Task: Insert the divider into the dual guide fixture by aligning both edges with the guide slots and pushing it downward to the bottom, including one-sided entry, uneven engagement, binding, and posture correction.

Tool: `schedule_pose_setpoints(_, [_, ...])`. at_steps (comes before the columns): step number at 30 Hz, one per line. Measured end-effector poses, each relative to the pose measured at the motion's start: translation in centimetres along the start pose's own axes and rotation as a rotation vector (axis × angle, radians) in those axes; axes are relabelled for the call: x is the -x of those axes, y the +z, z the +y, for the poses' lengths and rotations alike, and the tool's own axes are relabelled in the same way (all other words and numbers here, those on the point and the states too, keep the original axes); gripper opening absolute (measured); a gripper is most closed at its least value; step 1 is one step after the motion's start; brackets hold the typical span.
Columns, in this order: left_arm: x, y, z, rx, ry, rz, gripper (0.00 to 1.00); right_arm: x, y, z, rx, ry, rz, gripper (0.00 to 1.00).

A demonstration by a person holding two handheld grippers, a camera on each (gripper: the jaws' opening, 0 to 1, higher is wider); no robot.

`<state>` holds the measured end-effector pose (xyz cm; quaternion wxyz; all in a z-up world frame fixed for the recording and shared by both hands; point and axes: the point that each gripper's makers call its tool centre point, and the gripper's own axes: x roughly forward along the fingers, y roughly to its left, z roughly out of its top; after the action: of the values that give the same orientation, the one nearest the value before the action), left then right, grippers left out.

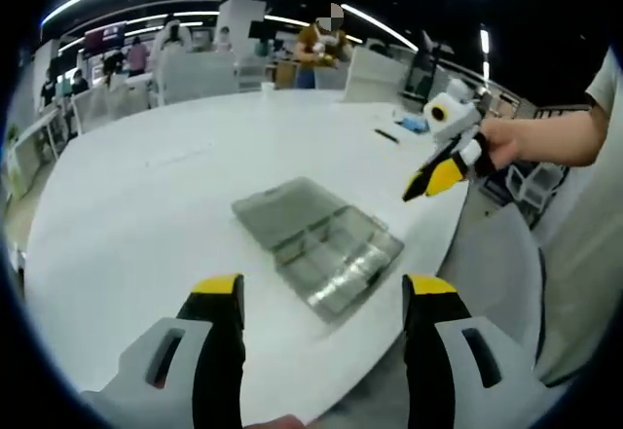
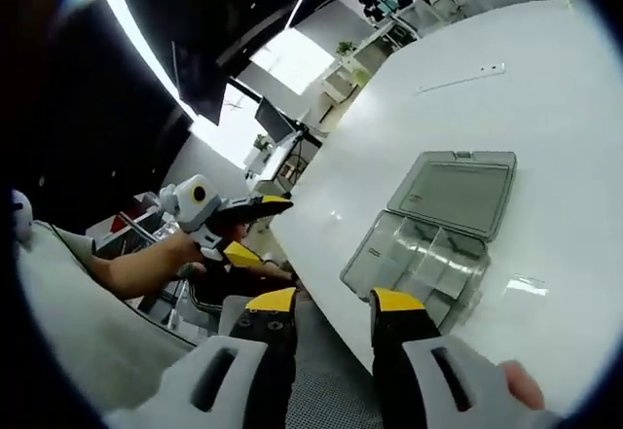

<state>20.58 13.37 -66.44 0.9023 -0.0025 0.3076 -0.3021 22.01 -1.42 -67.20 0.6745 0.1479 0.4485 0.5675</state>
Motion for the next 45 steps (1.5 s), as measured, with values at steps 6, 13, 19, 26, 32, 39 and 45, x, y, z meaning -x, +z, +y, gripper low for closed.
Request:
schedule_pose_setpoints(6, [-0.1,-0.1,0.1,-0.004,-0.009,0.009,0.64,-0.2,-0.9,0.4,0.069,0.001,0.047,0.28])
schedule_pose_setpoints(13, [0.0,-0.3,0.2,-0.01,-0.016,0.022,0.64,-0.3,-1.7,1.0,0.153,-0.009,0.09,0.3])
schedule_pose_setpoints(19, [0.1,-0.6,0.4,-0.015,-0.016,0.033,0.64,-0.5,-1.7,1.8,0.249,-0.015,0.099,0.33])
schedule_pose_setpoints(26, [0.3,-0.9,0.8,-0.015,-0.014,0.045,0.64,-0.7,-2.5,1.8,0.347,-0.036,0.159,0.35])
schedule_pose_setpoints(32, [0.5,-1.4,1.2,-0.015,-0.011,0.06,0.64,-0.8,-2.5,2.4,0.488,-0.045,0.167,0.36])
schedule_pose_setpoints(39, [0.5,-1.7,1.6,-0.013,-0.006,0.073,0.64,-1.1,-2.7,2.3,0.59,-0.082,0.218,0.38])
schedule_pose_setpoints(45, [0.5,-1.9,2.1,-0.022,-0.004,0.083,0.64,-1.1,-2.6,2.5,0.669,-0.098,0.243,0.41])
